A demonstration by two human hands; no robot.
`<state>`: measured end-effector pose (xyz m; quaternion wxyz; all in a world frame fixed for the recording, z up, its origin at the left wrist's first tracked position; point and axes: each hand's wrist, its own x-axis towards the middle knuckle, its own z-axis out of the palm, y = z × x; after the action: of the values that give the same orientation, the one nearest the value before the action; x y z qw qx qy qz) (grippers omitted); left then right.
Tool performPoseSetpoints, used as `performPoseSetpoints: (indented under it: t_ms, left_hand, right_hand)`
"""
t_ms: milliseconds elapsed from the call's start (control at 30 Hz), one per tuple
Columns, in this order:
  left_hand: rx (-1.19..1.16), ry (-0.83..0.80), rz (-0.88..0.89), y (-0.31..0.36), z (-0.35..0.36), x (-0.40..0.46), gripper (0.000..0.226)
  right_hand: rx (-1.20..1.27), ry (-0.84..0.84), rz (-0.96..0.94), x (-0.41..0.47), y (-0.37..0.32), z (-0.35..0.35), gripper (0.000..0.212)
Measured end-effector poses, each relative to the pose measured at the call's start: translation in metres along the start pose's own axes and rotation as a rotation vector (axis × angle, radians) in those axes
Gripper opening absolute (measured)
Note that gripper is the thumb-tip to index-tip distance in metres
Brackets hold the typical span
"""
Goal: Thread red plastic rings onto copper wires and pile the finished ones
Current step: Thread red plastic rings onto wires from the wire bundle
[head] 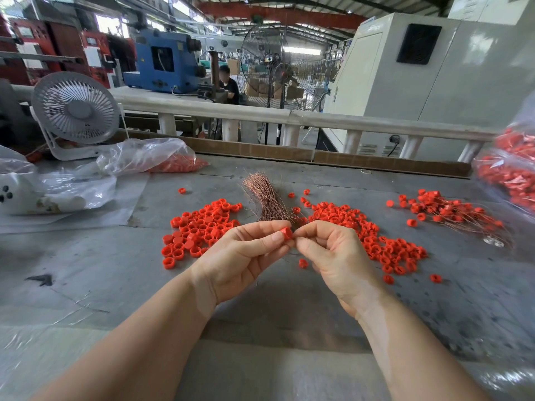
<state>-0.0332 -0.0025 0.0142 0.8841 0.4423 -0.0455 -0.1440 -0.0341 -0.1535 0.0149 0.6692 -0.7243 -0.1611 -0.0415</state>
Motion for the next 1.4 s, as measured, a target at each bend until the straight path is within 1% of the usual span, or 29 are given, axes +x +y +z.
performPoseSetpoints:
  t_ms: [200,333,567,700,833,1133,1300,1400]
  left_hand:
    - [0.000,0.006,0.004,0.0002,0.0004,0.0001,0.021]
    - [0.014,0.023,0.038,-0.0005,0.0003,0.0013,0.020]
    - [0.092,0.013,0.102,-0.0024,-0.0004,0.0012,0.022]
    - [0.088,0.016,0.093,-0.0030,-0.0012,0.0021,0.020]
    - [0.135,0.010,0.077,-0.0026,-0.0015,0.0016,0.019]
    - [0.061,0.019,0.052,-0.0027,-0.0016,0.0027,0.020]
    - [0.094,0.016,0.066,-0.0030,-0.0009,0.0022,0.019]
    - [0.090,0.013,0.072,-0.0033,-0.0010,0.0025,0.019]
  right_hand:
    - [-0.012,-0.005,0.010,0.0003,0.0009,0.0002,0.026]
    - [-0.009,0.001,0.035,0.0011,0.0017,0.0012,0.030]
    - [-0.020,0.020,0.040,0.0013,0.0022,-0.0005,0.027]
    - [-0.021,0.023,0.055,0.0011,0.0013,-0.0013,0.026]
    - [-0.018,0.023,0.055,0.0016,0.0009,-0.0018,0.024]
    - [-0.034,0.038,0.031,0.0019,0.0020,-0.0017,0.027]
    - [-0.045,0.039,0.000,0.0017,0.0032,-0.0021,0.021]
    - [-0.046,0.036,-0.002,0.0016,0.0039,-0.0027,0.021]
